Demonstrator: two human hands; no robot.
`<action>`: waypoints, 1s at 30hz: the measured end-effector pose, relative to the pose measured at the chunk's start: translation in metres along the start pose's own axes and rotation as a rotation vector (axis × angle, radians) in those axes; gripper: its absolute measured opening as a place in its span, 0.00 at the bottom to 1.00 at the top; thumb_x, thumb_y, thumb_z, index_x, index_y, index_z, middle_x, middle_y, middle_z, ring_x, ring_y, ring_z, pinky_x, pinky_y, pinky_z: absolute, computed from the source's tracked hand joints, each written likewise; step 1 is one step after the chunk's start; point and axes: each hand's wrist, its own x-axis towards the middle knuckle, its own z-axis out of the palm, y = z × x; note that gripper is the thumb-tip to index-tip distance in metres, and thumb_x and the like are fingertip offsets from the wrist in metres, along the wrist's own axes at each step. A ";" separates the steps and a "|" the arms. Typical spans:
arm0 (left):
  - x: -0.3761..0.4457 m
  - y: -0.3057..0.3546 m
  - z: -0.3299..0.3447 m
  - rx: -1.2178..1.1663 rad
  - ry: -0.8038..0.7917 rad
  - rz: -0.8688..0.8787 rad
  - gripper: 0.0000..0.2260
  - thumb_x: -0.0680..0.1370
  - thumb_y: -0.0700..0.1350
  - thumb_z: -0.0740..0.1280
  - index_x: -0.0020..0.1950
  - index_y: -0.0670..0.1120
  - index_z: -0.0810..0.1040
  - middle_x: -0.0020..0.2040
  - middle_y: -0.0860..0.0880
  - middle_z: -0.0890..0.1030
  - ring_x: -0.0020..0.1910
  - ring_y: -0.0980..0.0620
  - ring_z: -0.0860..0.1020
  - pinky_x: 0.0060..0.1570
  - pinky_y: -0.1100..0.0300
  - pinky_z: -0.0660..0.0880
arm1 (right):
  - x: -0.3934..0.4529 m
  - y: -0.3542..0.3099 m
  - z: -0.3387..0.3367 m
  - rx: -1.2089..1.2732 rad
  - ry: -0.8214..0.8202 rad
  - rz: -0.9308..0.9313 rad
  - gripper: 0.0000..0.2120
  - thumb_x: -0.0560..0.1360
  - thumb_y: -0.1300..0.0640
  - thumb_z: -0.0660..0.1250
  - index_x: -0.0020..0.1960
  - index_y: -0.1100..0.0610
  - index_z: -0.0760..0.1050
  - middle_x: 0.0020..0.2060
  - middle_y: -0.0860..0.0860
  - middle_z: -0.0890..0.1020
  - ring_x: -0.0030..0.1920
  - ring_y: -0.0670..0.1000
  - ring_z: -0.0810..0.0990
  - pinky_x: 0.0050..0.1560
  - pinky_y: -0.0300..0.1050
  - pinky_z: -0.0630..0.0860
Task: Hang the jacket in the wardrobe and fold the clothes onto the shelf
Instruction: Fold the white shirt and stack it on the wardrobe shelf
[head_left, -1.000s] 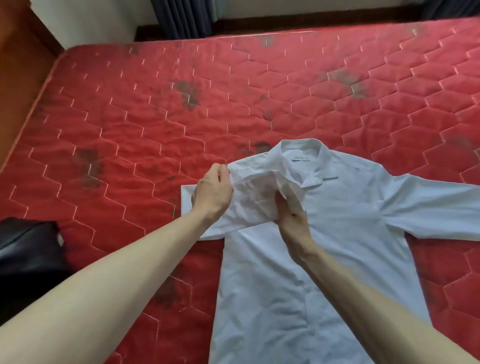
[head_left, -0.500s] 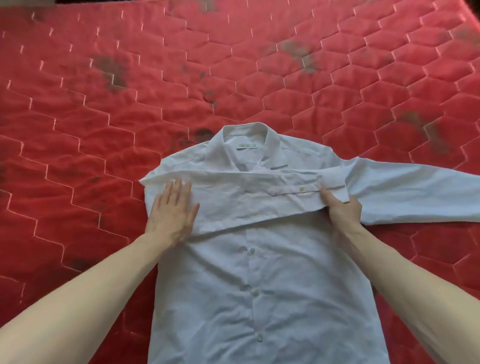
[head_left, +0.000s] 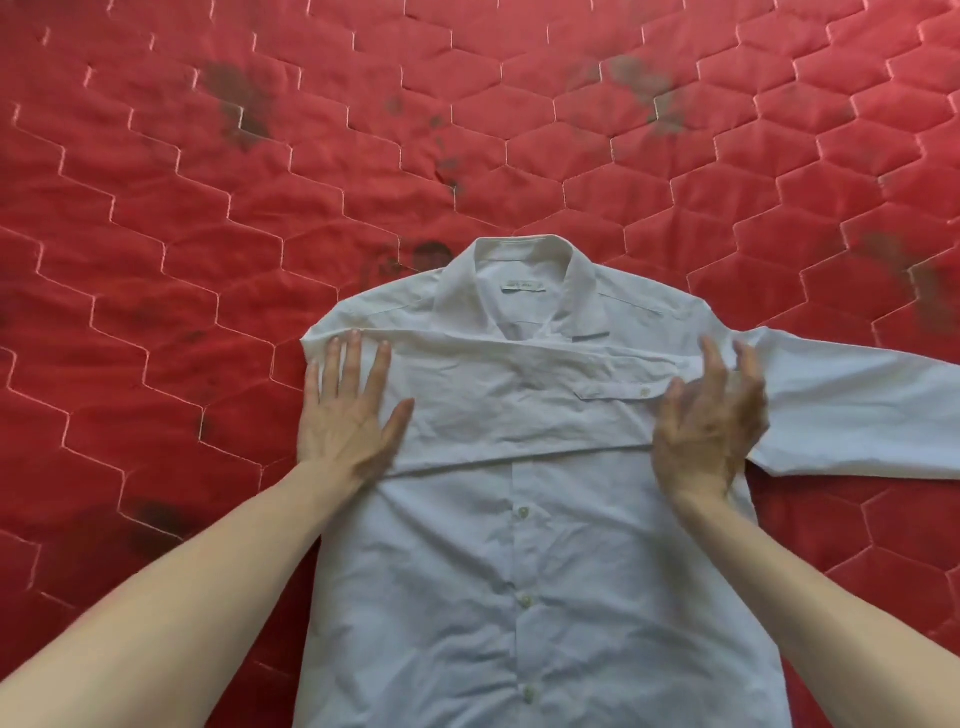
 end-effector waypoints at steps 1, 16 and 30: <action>0.001 -0.002 -0.001 0.008 -0.020 0.022 0.37 0.81 0.69 0.40 0.86 0.52 0.43 0.85 0.42 0.41 0.84 0.42 0.38 0.82 0.42 0.42 | -0.002 0.005 0.006 -0.061 -0.098 -0.202 0.23 0.83 0.53 0.61 0.77 0.54 0.69 0.79 0.58 0.66 0.76 0.59 0.65 0.72 0.60 0.64; -0.016 0.065 -0.007 -0.028 0.140 0.054 0.32 0.83 0.58 0.47 0.82 0.40 0.62 0.81 0.33 0.61 0.81 0.33 0.57 0.78 0.36 0.55 | -0.011 0.043 0.013 -0.140 -0.620 -0.267 0.35 0.82 0.33 0.38 0.85 0.46 0.43 0.84 0.47 0.41 0.84 0.49 0.37 0.82 0.56 0.35; 0.006 0.404 -0.001 -0.130 0.117 0.464 0.32 0.84 0.58 0.50 0.84 0.42 0.57 0.85 0.43 0.54 0.84 0.45 0.51 0.81 0.45 0.46 | 0.092 0.340 -0.099 -0.312 -0.565 0.328 0.32 0.83 0.33 0.42 0.83 0.38 0.36 0.84 0.47 0.38 0.84 0.51 0.36 0.80 0.66 0.39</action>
